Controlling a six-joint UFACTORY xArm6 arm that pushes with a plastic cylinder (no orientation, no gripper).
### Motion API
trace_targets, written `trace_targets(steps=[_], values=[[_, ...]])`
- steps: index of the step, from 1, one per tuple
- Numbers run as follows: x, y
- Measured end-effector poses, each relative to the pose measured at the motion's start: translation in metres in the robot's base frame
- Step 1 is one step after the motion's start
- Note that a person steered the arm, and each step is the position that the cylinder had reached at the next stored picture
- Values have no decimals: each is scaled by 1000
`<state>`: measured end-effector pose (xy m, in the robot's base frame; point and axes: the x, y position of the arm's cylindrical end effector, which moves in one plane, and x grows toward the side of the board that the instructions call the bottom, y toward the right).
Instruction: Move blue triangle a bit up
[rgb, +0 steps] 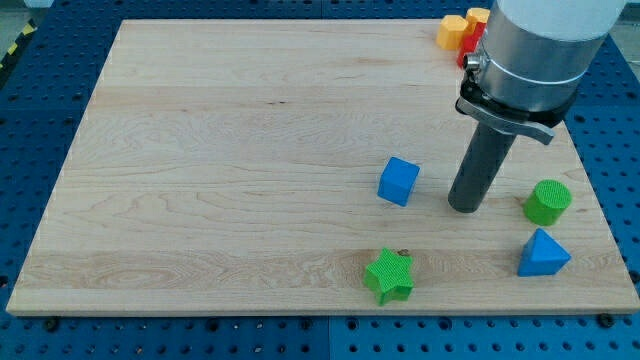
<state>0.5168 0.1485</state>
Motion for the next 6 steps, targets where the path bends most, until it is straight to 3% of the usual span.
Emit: trace_targets(steps=[4, 6], values=[[94, 6], [98, 52]])
